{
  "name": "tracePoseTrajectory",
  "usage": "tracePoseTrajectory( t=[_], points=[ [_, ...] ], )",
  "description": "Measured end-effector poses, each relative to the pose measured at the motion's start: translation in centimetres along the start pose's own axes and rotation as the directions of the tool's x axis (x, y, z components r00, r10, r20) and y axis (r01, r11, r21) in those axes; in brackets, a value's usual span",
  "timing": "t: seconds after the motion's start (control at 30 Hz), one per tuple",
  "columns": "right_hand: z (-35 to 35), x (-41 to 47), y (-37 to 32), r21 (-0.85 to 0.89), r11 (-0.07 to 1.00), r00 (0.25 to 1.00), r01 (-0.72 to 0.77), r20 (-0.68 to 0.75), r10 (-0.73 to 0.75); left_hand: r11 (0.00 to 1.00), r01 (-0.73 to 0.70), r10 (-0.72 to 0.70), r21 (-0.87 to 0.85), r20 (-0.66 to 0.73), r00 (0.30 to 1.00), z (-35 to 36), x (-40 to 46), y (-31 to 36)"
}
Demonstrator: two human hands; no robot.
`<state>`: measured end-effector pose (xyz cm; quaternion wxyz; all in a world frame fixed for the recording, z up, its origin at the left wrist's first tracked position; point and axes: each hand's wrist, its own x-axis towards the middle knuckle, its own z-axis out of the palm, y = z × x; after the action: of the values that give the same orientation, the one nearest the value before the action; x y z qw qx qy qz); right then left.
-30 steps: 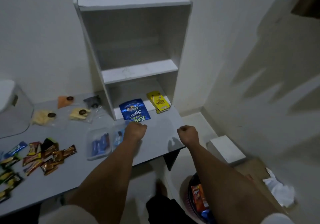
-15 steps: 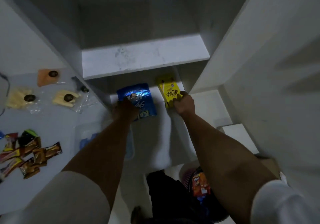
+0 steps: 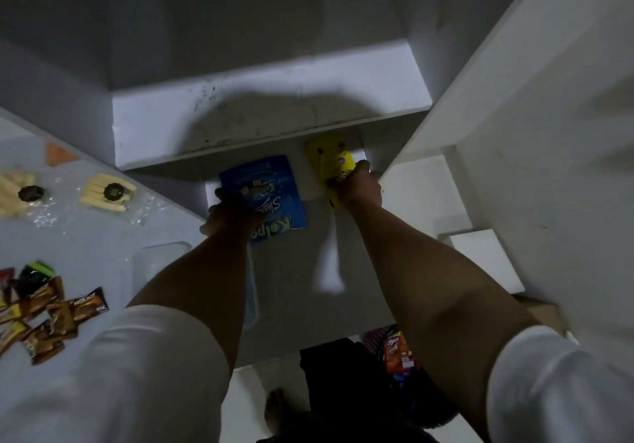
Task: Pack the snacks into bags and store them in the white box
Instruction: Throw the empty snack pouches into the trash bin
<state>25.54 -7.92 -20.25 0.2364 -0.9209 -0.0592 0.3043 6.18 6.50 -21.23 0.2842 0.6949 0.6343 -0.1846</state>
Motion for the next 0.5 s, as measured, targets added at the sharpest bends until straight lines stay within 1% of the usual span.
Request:
tracePoseTrajectory(
  t=[0.1,0.23,0.33,0.43,0.5],
  points=[
    [0.0,0.2,0.2,0.063,0.998,1.0,-0.017,0.002,0.017,0.997,0.002,-0.005,-0.076,-0.04,0.999,0.3,0.1,-0.5],
    [0.6,0.0,0.7,0.142,0.99,1.0,-0.011,-0.015,0.013,0.981,-0.03,0.015,-0.189,-0.079,0.997,0.4,-0.4,-0.4],
    [0.4,-0.2,1.2,0.223,0.975,1.0,-0.013,-0.007,0.015,0.96,-0.032,-0.006,-0.278,-0.133,0.991,0.0,-0.9,-0.1],
    [-0.2,-0.7,2.0,0.316,0.948,0.999,-0.033,0.026,0.026,0.937,-0.005,-0.039,-0.35,-0.12,0.992,-0.8,-1.2,-0.1],
    [-0.6,-1.7,2.5,0.392,0.918,0.998,-0.06,0.057,0.041,0.928,-0.008,-0.029,-0.373,-0.092,0.995,-1.5,-2.0,-0.2]
  ],
)
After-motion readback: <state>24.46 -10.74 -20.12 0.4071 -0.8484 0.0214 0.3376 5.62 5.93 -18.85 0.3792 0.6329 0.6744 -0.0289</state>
